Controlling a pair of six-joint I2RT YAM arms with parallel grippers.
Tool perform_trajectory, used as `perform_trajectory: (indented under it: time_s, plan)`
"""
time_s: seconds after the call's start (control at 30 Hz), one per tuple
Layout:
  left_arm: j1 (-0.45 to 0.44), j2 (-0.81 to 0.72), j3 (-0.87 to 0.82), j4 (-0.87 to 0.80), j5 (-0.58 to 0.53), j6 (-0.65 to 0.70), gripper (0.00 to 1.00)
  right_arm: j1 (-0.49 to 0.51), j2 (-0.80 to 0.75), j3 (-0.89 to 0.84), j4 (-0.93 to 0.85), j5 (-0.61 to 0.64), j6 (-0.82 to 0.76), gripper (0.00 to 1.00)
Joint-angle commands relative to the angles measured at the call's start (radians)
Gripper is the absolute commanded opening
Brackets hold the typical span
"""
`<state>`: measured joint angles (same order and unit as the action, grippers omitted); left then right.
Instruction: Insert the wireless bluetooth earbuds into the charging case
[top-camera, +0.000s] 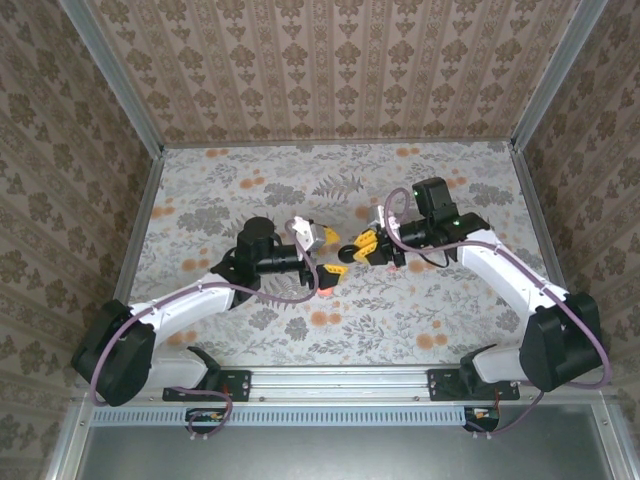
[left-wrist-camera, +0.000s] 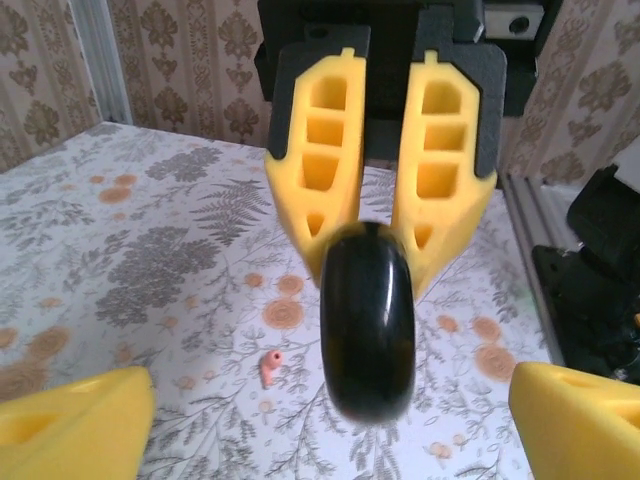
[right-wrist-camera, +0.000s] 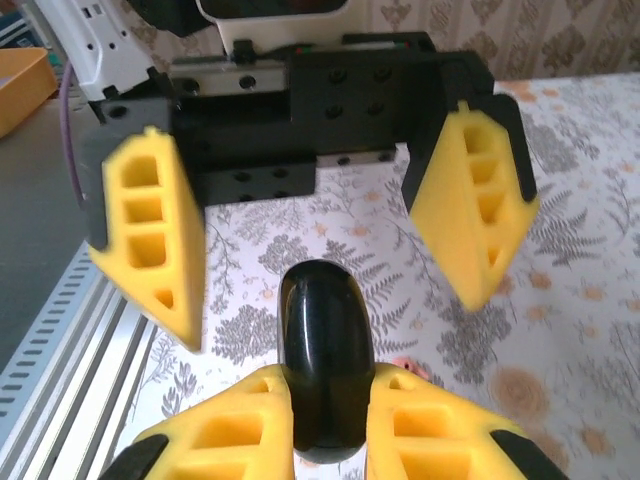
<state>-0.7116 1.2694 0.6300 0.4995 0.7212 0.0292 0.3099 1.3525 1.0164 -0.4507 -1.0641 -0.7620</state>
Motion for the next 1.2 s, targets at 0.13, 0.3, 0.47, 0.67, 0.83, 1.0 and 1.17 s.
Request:
perform_trajectory:
  time_s: [0.13, 0.3, 0.47, 0.67, 0.83, 1.0, 1.17]
  plan:
    - [0.002, -0.005, -0.006, -0.013, -0.159, -0.004, 1.0, -0.119, -0.01, 0.034, -0.249, 0.17, 0.054, 0.16]
    - [0.003, 0.006, -0.012, -0.078, -0.3, -0.052, 1.0, -0.209, -0.018, -0.003, -0.285, 0.265, 0.153, 0.17]
    - [0.004, 0.033, 0.025, -0.2, -0.37, -0.123, 1.0, -0.294, -0.01, -0.046, -0.279, 0.287, 0.221, 0.17]
    - [0.003, 0.056, 0.049, -0.312, -0.416, -0.193, 1.0, -0.349, 0.07, -0.03, -0.315, 0.366, 0.239, 0.17]
    - [0.002, 0.076, 0.052, -0.328, -0.371, -0.182, 1.0, -0.37, 0.179, 0.024, -0.368, 0.423, 0.214, 0.17]
    - [0.0, 0.094, 0.075, -0.358, -0.334, -0.149, 1.0, -0.373, 0.277, 0.094, -0.399, 0.463, 0.21, 0.14]
    - [0.0, 0.117, 0.095, -0.381, -0.335, -0.138, 1.0, -0.374, 0.345, 0.154, -0.423, 0.507, 0.216, 0.14]
